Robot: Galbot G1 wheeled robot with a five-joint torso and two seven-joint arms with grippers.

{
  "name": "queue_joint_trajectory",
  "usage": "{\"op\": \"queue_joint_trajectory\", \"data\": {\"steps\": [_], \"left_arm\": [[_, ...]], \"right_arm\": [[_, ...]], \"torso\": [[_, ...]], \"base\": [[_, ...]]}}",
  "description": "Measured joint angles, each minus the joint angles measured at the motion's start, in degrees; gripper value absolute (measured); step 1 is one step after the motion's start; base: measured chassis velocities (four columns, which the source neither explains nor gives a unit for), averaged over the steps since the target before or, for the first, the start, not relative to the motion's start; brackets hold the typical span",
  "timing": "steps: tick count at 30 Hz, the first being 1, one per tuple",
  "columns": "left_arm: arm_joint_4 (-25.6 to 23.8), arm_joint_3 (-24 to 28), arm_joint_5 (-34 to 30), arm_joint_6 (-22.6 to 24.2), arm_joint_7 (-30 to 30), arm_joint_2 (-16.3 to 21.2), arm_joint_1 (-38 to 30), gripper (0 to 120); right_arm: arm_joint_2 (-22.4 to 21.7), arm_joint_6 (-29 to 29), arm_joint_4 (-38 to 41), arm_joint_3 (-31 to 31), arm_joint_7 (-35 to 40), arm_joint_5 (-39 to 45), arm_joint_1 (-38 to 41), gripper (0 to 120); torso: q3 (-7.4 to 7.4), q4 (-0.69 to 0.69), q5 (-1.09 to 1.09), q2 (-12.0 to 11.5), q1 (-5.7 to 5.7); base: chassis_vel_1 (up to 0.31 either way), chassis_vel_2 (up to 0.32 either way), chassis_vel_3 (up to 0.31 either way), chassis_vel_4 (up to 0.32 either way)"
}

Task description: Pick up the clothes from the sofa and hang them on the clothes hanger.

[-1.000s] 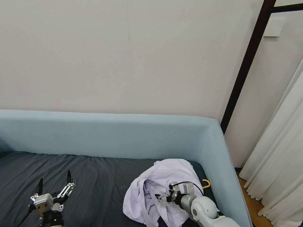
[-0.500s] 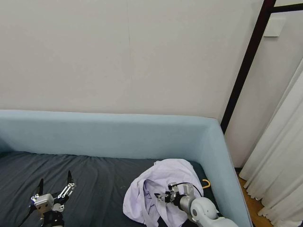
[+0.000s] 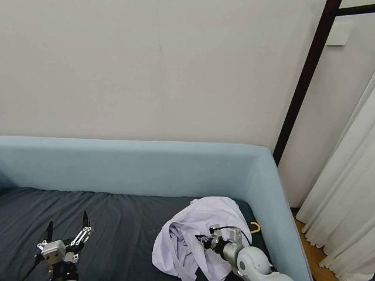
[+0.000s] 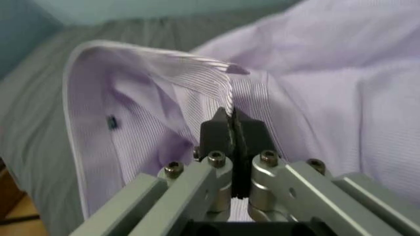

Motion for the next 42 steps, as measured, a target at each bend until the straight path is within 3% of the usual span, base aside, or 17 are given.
{"op": "queue_joint_trajectory", "data": {"steps": [6,8,12,19,25,33,42], "left_arm": [[0.2,0.6,-0.1,-0.9,0.5,1.1,0.2,100],[0.2,0.6,-0.2,-1.2,0.7,1.2,0.3,100],[0.7,3.0,-0.9,-5.5,5.0,4.0,0.5,100],[3.9,6.0,-2.0,-9.4,10.7,9.8,-1.1,100],[2.4,9.7,-3.0,-10.6,14.9,13.4,-2.6,100],[0.3,15.0,1.8,-10.3,16.0,12.5,-4.1,100],[3.4,17.1,7.1,-10.8,16.8,10.9,-5.3,100]], "right_arm": [[-3.0,10.4,5.8,-1.4,-1.5,2.5,1.0,0],[-3.3,11.1,6.2,-1.5,-1.8,2.4,1.2,0],[-7.9,17.7,14.9,-2.5,-3.1,1.4,6.9,0],[-13.2,18.4,24.1,-3.9,-0.2,4.6,15.6,0],[-15.4,17.6,30.1,-5.2,4.8,8.8,23.3,0],[-13.8,16.5,31.5,-5.0,7.1,10.6,31.0,0],[-13.3,15.7,31.8,-3.8,8.2,11.8,35.5,0]], "torso": [[0.00,0.00,0.00,0.0,0.00],[0.00,-0.01,0.00,0.0,0.00],[0.00,0.00,0.01,0.0,0.00],[0.00,0.00,-0.01,0.0,0.00],[0.01,0.00,0.01,0.0,0.00],[0.01,0.00,-0.01,0.0,0.00],[0.00,0.00,0.00,0.0,0.00]], "base": [[0.000,0.000,0.000,0.000],[0.000,0.000,0.000,0.000],[0.000,0.000,0.000,0.000],[0.000,0.000,0.000,0.000],[0.000,0.000,0.000,0.000],[0.000,0.000,0.000,0.000],[0.000,0.000,0.000,0.000]]}}
